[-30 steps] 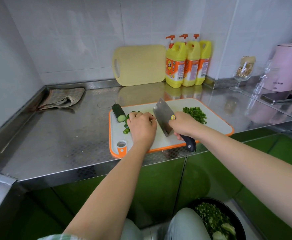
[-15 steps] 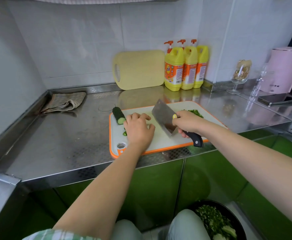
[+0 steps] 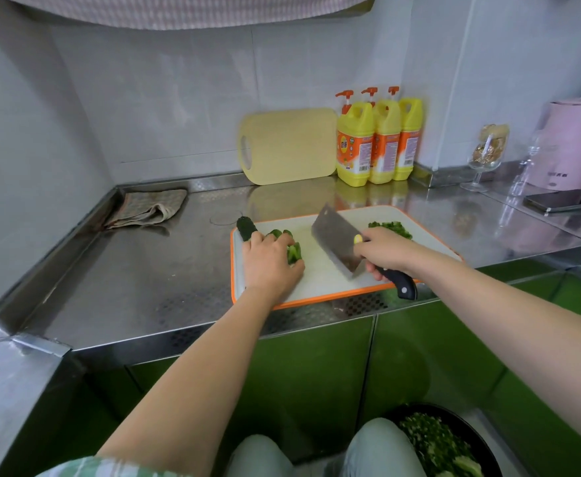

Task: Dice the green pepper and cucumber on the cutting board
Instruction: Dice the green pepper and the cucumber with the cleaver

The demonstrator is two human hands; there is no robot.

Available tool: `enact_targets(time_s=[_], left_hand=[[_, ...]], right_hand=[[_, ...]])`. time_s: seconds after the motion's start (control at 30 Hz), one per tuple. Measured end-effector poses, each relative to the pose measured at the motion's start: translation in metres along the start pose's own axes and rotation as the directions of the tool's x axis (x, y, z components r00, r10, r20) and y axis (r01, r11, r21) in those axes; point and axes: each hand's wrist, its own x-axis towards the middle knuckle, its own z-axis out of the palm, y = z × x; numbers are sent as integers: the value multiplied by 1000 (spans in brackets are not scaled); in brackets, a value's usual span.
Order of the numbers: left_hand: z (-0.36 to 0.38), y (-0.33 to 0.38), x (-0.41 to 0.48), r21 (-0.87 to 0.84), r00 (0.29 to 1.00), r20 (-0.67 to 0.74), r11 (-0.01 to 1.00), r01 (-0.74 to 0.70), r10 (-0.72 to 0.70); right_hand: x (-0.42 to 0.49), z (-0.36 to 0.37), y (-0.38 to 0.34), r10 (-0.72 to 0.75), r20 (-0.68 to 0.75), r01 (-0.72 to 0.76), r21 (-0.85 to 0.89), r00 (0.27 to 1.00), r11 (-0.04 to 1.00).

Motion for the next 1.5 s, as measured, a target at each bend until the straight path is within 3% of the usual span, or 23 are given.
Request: enact_targets(time_s=[0.07,0.2,0.37,0.63,0.83,1.07,1.5], left_hand=[[1,-1,1,-55,1000,1,998,24,-24],[4,-4,3,-182,1000,-20,983,14,-18],[4,18,6,-300,1000,-16,954,9,-14],[11,31,-3,-501,993,67,857,120,-100],[10,21,-3,-535,989,76,832,145,-124],[13,19,-2,-491,990,44,860,136,-132],[17,16,0,-446,985,104,878,170,-138]], right_hand=[[2,0,1,46,16,-45,-27,999,999],[5,-9,7,68,-157,-83,-90,985,992],[-4,-2,-5,-38,-85,35,-37,996,999],[-1,10,-14,65,-7,-65,-226,998,972],[-2,10,-27,73,44,-54,-341,996,939],[-9,7,-34,-60,-8,56,-272,998,961],[-19,8,-45,-35,60,57,-404,998,913]])
